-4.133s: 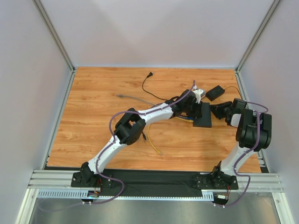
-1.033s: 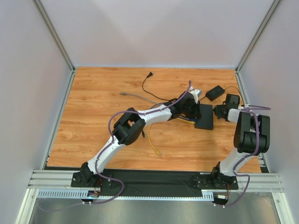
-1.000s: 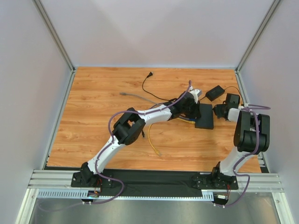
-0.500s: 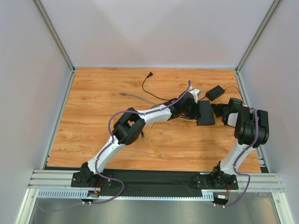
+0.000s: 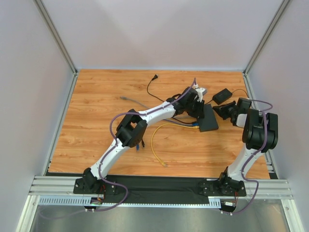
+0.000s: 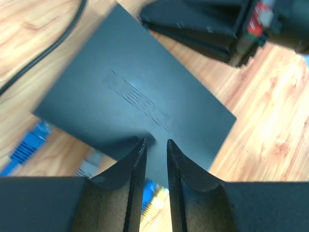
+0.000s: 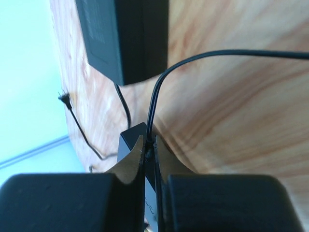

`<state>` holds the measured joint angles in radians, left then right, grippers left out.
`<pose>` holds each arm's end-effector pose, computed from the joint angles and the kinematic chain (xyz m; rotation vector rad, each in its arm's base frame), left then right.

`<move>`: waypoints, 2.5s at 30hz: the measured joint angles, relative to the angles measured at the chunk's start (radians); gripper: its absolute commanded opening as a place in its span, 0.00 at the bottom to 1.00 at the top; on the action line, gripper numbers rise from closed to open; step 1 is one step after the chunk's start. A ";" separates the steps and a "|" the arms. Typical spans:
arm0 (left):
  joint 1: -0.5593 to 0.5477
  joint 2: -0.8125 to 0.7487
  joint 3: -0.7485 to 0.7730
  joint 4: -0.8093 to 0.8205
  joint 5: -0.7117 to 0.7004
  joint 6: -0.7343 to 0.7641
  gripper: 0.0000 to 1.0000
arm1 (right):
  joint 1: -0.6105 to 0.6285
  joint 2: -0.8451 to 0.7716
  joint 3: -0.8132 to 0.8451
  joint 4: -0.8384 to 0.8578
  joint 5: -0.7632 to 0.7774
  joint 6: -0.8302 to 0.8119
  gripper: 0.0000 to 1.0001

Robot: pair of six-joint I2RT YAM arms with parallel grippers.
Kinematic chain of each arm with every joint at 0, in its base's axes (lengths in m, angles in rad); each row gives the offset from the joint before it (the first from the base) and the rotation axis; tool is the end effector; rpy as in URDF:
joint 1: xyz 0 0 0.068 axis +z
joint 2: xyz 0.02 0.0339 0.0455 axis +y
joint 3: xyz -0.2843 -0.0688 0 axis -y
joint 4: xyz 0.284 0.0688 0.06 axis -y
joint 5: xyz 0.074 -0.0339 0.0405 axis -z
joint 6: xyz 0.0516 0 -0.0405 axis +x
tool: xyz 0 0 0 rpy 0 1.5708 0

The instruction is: Pull the plug from the switch port

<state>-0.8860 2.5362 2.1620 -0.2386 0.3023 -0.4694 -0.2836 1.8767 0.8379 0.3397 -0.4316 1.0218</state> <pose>0.3935 -0.5061 0.1564 0.6715 2.2732 -1.0498 0.3842 -0.0895 0.0925 1.2280 1.9986 0.8692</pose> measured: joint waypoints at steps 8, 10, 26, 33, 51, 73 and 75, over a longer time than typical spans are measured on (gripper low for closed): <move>0.014 0.017 0.023 -0.042 0.008 -0.021 0.29 | -0.002 0.025 -0.052 0.071 -0.077 -0.005 0.15; 0.013 0.024 0.030 -0.040 0.011 -0.032 0.29 | -0.002 0.032 -0.054 0.087 -0.086 -0.006 0.18; 0.019 0.069 0.057 0.012 0.063 -0.189 0.12 | 0.006 0.035 -0.047 0.068 -0.092 -0.032 0.05; 0.014 0.080 0.100 -0.064 0.008 -0.283 0.00 | 0.013 0.031 -0.023 0.004 -0.068 0.002 0.00; 0.008 0.084 0.143 -0.163 -0.057 -0.395 0.00 | 0.066 -0.061 0.025 -0.271 0.201 0.179 0.00; 0.016 0.058 0.094 -0.135 -0.041 -0.359 0.03 | 0.042 -0.075 0.211 -0.482 0.282 -0.075 0.00; 0.016 0.029 0.061 -0.146 -0.057 -0.335 0.05 | 0.034 -0.082 0.264 -0.522 0.259 -0.125 0.00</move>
<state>-0.8696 2.5649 2.2234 -0.3851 0.2455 -0.8043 -0.2497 1.7950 1.1019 -0.1825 -0.1730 0.8970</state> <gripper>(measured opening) 0.031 0.091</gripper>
